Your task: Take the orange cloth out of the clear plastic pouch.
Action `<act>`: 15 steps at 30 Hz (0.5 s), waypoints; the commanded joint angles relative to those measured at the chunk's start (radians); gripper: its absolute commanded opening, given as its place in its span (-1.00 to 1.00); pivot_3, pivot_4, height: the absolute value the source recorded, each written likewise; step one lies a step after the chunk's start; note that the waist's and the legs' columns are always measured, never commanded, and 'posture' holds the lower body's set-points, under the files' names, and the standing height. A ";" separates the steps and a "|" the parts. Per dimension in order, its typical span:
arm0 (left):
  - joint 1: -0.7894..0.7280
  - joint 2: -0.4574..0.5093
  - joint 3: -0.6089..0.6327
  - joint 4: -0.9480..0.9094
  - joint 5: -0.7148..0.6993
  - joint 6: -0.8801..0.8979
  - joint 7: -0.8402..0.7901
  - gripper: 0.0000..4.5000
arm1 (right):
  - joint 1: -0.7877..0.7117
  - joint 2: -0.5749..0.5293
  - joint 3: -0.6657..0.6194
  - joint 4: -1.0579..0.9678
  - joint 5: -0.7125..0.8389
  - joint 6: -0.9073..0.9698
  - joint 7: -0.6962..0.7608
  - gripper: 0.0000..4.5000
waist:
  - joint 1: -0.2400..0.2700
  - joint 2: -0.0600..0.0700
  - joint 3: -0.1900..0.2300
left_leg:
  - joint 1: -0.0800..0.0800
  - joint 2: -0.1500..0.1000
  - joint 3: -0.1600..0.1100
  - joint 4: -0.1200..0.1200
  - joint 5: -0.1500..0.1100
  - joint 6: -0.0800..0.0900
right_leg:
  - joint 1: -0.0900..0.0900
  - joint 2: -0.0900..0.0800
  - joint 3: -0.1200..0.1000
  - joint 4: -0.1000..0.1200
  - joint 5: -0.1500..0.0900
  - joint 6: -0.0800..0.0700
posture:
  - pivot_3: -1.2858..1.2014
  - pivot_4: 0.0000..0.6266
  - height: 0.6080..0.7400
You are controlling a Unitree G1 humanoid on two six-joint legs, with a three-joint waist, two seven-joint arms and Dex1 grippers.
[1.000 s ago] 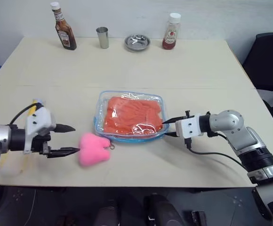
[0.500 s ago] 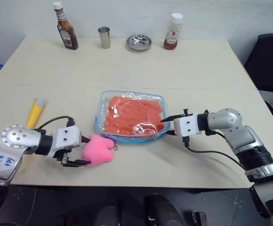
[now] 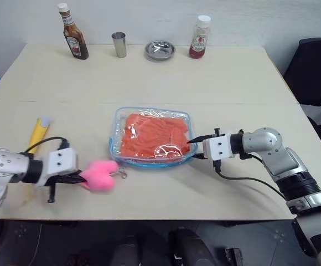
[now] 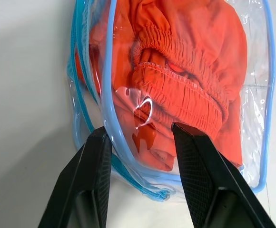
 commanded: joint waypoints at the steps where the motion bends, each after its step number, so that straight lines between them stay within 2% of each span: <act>1: 0.012 0.020 0.036 0.053 0.041 -0.038 0.028 -1.00 | -0.021 -0.001 -0.024 -0.024 0.003 -0.012 -0.006 -0.10 | 0.002 0.000 0.000 | 0.000 0.000 0.000 0.000 0.000 0.000 | 0.000 0.000 0.000 0.000 0.000 0.000 | 0.03 -0.52 1.00; 7: -0.012 -0.019 0.002 0.029 0.049 -0.025 0.068 -1.00 | -0.028 0.002 -0.021 -0.016 0.002 -0.019 -0.004 -0.10 | 0.006 0.000 0.000 | 0.000 0.000 0.000 0.000 0.000 0.000 | 0.000 0.000 0.000 0.001 0.000 0.000 | 0.03 -0.52 1.00; 15: -0.025 -0.007 0.028 0.133 0.070 -0.081 0.081 -1.00 | -0.039 -0.012 -0.018 0.009 0.000 -0.052 0.013 -0.10 | 0.006 0.000 0.000 | 0.000 0.000 0.000 0.000 0.000 0.000 | 0.000 0.000 0.000 0.001 0.000 0.000 | 0.03 -0.52 1.00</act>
